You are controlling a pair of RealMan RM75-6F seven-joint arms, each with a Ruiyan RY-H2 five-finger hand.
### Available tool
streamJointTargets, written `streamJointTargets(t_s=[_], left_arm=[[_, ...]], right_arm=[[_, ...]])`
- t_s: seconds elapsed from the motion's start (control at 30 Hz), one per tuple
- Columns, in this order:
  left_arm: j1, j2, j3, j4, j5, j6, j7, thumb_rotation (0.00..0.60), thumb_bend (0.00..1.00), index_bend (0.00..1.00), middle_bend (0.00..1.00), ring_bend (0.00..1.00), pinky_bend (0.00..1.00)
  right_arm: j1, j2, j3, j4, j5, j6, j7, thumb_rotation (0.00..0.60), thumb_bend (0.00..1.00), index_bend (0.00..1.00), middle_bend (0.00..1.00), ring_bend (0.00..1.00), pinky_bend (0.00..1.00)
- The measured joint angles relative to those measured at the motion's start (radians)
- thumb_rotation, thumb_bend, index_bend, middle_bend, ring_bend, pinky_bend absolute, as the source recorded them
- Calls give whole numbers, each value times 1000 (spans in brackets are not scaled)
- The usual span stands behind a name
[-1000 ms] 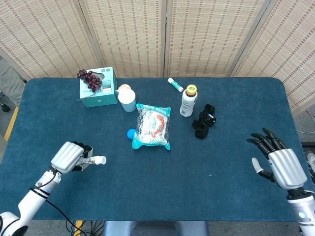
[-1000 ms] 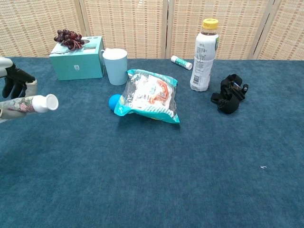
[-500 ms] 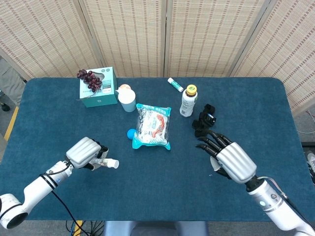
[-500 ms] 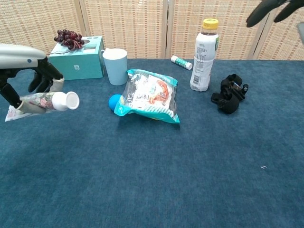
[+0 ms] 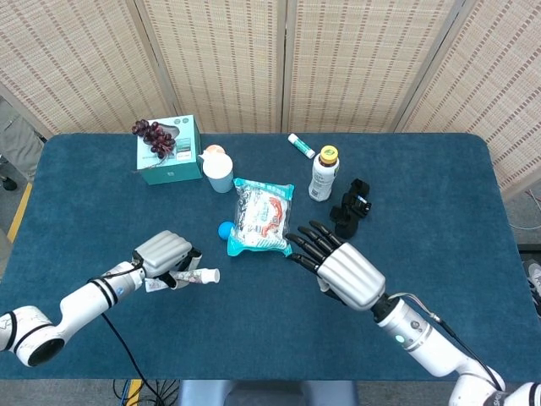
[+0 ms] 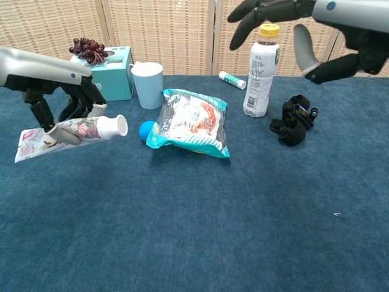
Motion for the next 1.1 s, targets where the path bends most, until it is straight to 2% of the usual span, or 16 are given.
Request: streamJointTargets(t_s=[0.47,0.83,1.1], left_arm=[[-89,3,-51,26,-95,-122,-120,600,452,600,679,556,536],[-109,1,-55,32,-102,-141,-144,600,460,604,683,561,537],[-119,3,-55,24,-112,-147,-143,600,462,606,683,561,539]], right_arm=[[119,-132,8,40,93,-105,-126,600,911,260,73,0,0],[179,-230,8,108,127,-113,-172,600,916,260,73,0,0],[209,-265,7,134,141,-112,-196,599,917,260,73,0,0]])
